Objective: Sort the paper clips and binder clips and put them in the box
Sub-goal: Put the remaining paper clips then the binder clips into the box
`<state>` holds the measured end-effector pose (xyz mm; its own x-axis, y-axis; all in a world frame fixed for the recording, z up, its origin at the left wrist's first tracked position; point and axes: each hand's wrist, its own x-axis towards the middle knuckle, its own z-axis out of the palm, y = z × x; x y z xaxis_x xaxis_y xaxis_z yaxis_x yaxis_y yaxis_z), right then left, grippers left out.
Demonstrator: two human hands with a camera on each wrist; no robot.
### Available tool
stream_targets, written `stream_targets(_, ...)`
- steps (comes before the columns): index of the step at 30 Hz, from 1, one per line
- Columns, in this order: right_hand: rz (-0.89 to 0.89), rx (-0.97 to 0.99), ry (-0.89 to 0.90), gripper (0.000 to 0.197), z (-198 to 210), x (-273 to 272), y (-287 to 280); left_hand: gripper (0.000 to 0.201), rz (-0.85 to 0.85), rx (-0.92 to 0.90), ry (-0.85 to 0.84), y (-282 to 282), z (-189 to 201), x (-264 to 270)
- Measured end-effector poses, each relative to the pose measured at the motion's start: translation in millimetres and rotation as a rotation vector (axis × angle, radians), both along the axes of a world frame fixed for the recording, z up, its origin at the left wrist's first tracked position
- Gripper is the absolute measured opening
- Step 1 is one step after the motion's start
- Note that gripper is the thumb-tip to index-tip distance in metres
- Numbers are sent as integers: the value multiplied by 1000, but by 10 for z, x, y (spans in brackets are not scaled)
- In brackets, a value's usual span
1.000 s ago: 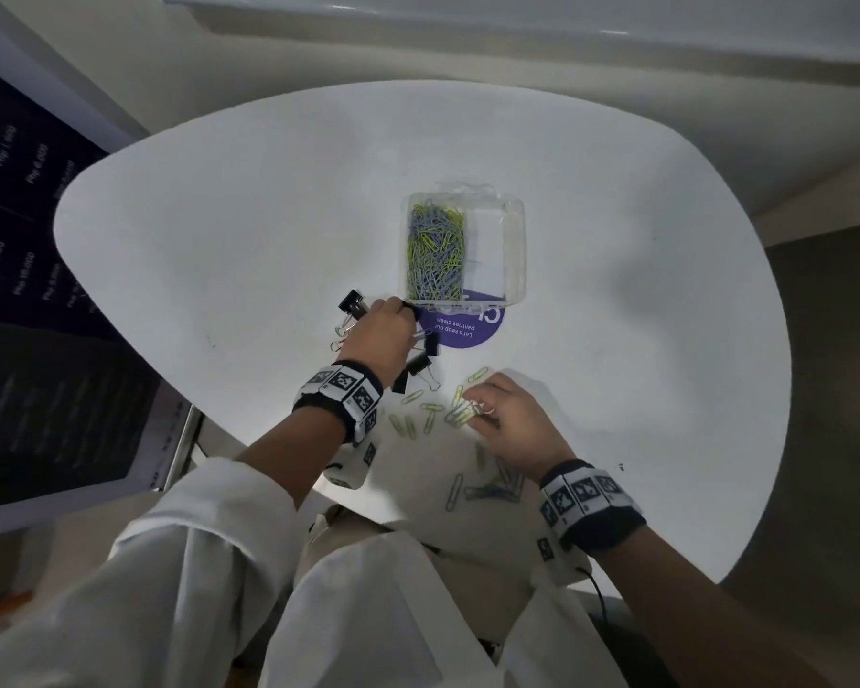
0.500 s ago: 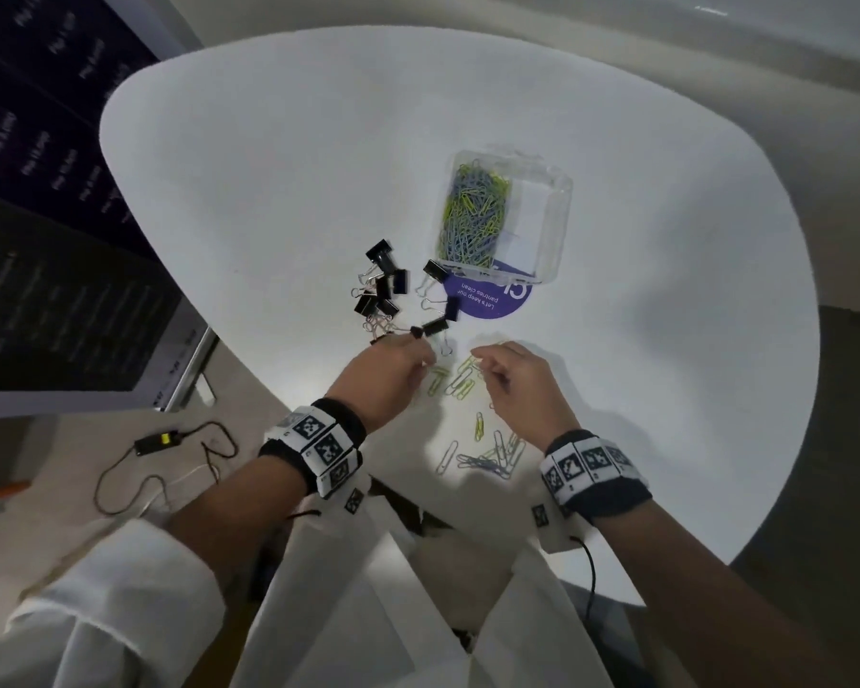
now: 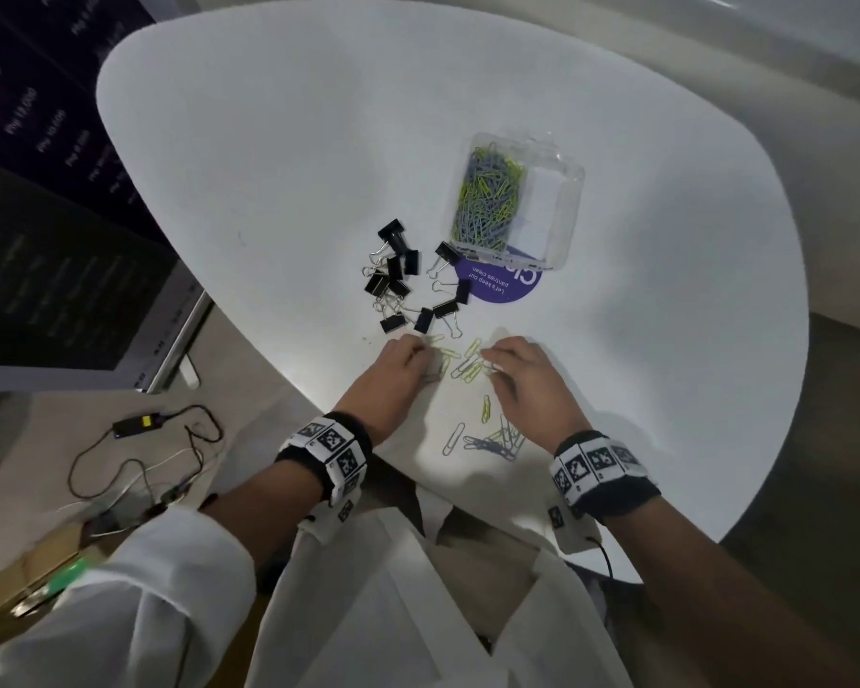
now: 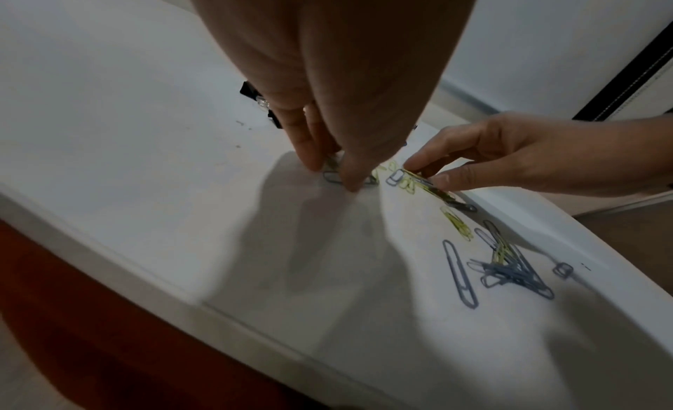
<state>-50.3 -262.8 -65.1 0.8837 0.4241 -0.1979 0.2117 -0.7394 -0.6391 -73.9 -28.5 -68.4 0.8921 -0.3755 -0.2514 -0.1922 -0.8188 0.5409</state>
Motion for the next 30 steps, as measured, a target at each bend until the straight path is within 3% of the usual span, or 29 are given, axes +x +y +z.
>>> stream_targets(4, 31, 36, 84, 31, 71, -104, -101, 43, -86, -17, 10, -129, 4, -89)
stream_targets(7, -62, 39, 148, 36, 160, -105, -297, 24, -45, -69, -48, -197, 147, -88)
stream_targets(8, -88, 23, 198, 44, 195, -106, -380, 29, -15, -61, -57, -182, 174, -81)
stream_targets(11, -86, -83, 339, 75, 241, -133, -636, 77, 36, 108, 89, -55, 212, -79)
stream_targets(14, -81, -88, 401, 85, 189, -242, -772, 103, 47, 83, 227, -27, 202, -164)
stream_targets(21, -63, 96, 296, 41, 82, -307, -405, 74, -88, -32, 251, -350, 160, -149)
stream_targets(25, -133, 156, 278, 33, 132, -197, -406, 56, -169, -84, -36, -424, 242, -29)
stream_targets(28, -186, 119, 336, 33, 219, -145, -737, 43, -82, -51, -89, -312, 269, 81)
stream_targets(30, -194, 43, 394, 39, 271, -155, -1026, 51, -50, 33, -78, -188, 234, 97)
